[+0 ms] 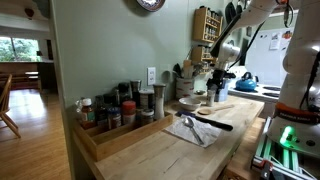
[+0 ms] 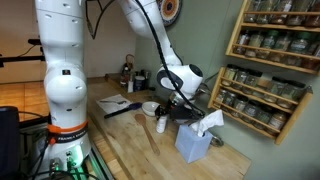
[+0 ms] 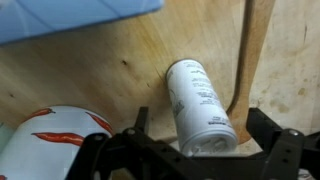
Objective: Pick up the salt shaker and put it inside the bowl
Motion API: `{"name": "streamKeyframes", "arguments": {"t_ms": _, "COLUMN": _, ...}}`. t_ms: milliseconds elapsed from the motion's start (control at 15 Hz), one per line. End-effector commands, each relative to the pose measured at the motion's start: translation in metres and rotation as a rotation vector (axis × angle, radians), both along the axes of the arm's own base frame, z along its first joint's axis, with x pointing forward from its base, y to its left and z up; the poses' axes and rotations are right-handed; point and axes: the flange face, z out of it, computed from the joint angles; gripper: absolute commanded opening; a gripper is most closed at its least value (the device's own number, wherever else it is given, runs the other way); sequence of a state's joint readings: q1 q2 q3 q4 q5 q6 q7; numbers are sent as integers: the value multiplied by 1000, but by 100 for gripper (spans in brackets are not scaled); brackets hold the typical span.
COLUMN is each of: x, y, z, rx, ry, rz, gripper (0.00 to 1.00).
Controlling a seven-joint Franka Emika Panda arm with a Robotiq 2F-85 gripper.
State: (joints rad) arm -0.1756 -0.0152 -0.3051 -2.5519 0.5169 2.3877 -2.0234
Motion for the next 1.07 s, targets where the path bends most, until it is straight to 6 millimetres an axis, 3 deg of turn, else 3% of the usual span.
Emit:
{"name": "streamKeyframes", "arguments": {"t_ms": 0, "x": -4, "y": -11, "z": -12, "rx": -19, "ry": -48, "rz": 23, "gripper": 100}}
{"name": "streamKeyframes", "arguments": {"t_ms": 1000, "x": -12, "y": -11, "z": -47, "rx": 172, "ry": -155, "rz": 271, "gripper": 100}}
